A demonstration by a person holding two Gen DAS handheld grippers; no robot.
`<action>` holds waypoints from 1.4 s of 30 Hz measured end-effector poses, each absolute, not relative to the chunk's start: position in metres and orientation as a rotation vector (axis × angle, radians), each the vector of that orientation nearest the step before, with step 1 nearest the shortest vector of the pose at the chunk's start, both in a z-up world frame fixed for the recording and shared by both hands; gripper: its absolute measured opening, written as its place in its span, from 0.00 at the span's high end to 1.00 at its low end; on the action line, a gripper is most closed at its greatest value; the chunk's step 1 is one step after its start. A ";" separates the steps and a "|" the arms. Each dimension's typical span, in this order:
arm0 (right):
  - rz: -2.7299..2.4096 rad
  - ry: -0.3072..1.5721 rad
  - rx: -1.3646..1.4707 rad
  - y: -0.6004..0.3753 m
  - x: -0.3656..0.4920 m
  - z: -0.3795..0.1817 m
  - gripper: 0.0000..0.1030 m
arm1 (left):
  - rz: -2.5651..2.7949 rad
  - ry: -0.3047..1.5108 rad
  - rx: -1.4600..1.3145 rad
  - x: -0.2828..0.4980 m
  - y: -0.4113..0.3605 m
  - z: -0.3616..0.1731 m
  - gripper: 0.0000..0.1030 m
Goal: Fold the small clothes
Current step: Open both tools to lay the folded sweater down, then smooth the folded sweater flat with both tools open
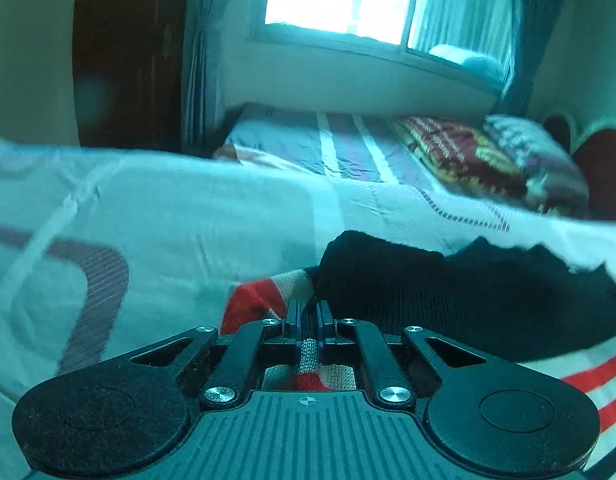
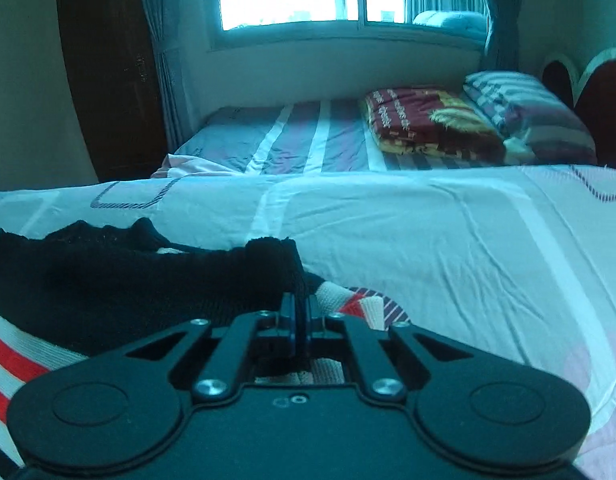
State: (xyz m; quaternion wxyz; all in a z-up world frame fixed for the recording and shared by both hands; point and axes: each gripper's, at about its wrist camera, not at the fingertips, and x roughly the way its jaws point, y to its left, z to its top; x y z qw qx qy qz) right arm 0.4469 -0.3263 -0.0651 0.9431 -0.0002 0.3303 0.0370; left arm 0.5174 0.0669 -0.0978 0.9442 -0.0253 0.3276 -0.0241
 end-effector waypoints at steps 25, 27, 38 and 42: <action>0.131 0.658 -0.264 -0.272 0.410 -0.064 0.49 | -0.122 0.630 0.138 0.475 0.013 -0.088 0.28; 0.102 0.663 -0.258 -0.295 0.407 -0.068 0.41 | -0.132 0.627 0.099 0.472 0.033 -0.089 0.28; 0.294 0.605 -0.215 -0.234 0.354 -0.046 0.69 | -0.222 0.570 0.102 0.434 -0.029 -0.060 0.26; 0.345 0.651 -0.216 -0.198 0.353 -0.065 0.65 | -0.251 0.618 0.091 0.430 -0.064 -0.072 0.26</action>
